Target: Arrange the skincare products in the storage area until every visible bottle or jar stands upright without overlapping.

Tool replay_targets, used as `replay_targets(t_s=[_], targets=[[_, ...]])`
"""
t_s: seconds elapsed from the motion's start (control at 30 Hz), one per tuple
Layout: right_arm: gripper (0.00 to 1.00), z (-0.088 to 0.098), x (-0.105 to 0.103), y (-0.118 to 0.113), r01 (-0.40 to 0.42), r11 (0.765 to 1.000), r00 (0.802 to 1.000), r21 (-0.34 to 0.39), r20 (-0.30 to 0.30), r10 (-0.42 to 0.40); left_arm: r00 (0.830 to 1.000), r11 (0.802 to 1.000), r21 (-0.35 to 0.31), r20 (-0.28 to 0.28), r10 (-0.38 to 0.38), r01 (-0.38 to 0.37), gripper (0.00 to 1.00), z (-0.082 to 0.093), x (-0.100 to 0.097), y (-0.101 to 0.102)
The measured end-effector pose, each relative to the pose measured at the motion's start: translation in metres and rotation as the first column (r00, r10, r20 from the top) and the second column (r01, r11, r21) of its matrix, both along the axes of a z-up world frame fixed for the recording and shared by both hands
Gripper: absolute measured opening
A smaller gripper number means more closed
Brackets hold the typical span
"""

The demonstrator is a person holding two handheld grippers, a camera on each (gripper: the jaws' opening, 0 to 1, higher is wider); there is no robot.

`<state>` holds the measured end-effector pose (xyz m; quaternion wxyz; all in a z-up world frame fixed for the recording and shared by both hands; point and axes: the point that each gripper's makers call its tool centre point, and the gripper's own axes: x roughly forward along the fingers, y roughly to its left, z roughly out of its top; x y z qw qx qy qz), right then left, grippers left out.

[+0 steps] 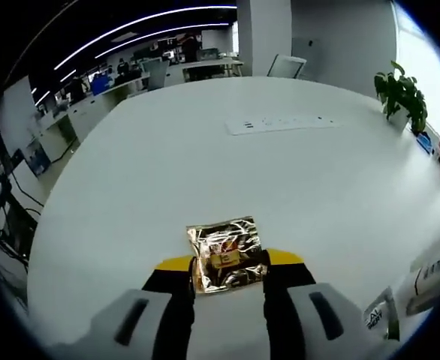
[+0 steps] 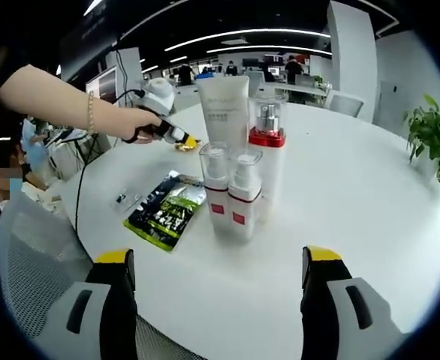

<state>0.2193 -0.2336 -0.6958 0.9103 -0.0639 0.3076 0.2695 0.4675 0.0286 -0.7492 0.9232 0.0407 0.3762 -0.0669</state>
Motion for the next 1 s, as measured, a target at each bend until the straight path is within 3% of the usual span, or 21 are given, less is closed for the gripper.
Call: replay_targets(t_s=[0.27, 0.43, 0.57, 0.73, 1.0], targets=[[0.91, 0.002, 0.0, 0.002, -0.015, 1.0, 1.0, -0.01, 0.019, 0.016, 0.999, 1.0, -0.007, 0.034, -0.02, 0.021, 0.35, 0.012, -0.009, 0.0], [0.91, 0.008, -0.003, 0.011, -0.062, 0.997, 0.997, -0.049, 0.05, 0.064, 0.998, 0.999, -0.032, 0.062, -0.018, 0.02, 0.35, 0.026, -0.027, 0.001], [0.91, 0.01, -0.004, 0.017, -0.097, 0.993, 0.992, -0.071, 0.071, 0.102, 0.996, 0.999, -0.039, 0.079, -0.034, 0.037, 0.35, 0.026, -0.038, 0.003], [0.91, 0.014, -0.005, 0.018, -0.096, 0.993, 0.991, -0.061, 0.085, 0.101, 0.993, 0.997, -0.013, 0.095, -0.069, 0.07, 0.35, 0.034, -0.063, 0.001], [0.89, 0.019, -0.002, 0.018, -0.098, 0.993, 0.987, -0.062, 0.12, 0.104, 0.985, 0.994, -0.027, 0.134, -0.106, 0.11, 0.35, 0.05, -0.081, -0.007]])
